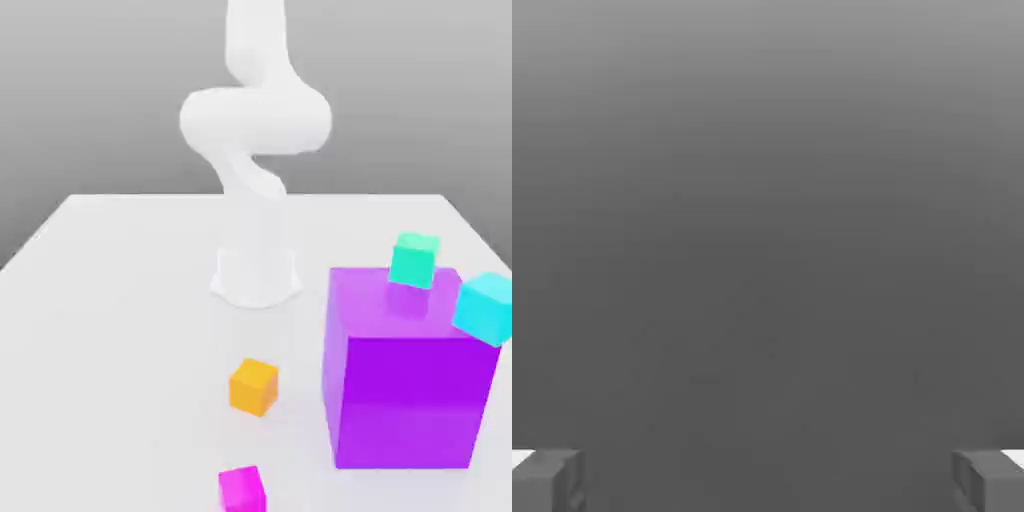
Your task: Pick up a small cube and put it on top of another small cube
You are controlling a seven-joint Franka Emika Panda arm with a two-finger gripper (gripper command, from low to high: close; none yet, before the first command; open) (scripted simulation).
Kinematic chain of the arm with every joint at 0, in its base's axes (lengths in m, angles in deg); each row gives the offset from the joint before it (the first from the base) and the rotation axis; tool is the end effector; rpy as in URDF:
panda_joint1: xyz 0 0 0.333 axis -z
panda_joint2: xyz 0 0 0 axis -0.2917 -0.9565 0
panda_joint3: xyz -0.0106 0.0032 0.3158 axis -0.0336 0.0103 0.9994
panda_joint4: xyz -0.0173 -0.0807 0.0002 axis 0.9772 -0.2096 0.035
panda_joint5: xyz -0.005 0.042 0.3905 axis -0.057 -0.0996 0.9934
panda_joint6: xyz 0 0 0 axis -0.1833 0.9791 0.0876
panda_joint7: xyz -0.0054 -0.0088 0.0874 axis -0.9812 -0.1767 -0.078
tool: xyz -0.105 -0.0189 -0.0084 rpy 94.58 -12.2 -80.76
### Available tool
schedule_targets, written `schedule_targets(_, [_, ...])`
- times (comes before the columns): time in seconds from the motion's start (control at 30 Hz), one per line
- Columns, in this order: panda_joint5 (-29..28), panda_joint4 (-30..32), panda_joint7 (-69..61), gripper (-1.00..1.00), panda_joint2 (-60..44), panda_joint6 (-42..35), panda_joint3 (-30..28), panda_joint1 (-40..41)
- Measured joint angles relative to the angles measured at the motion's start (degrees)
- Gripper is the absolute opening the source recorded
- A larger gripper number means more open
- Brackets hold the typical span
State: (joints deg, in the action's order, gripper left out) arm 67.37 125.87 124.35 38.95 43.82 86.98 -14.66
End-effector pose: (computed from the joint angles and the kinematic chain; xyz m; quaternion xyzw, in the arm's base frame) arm 0.3784 0.0011 0.6788 -0.8384 0.4089 -0.3304 0.1438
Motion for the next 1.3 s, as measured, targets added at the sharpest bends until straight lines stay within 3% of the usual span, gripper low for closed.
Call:
schedule_targets(0.57, [-6.04, 3.59, 42.79, 0.00, -33.27, 12.15, 10.93, 12.51])
schedule_targets(0.93, [-7.99, 5.96, 68.84, 0.00, -54.40, 20.12, 9.07, 11.48])
schedule_targets(1.13, [-9.86, 4.45, 74.44, 0.00, -66.48, 28.31, 5.53, 8.52])
schedule_targets(1.17, [-10.19, 4.20, 74.72, -1.00, -67.68, 29.24, 5.04, 8.11])
schedule_targets(1.3, [-10.20, 4.20, 74.72, -1.00, -67.68, 29.33, 5.05, 8.11])
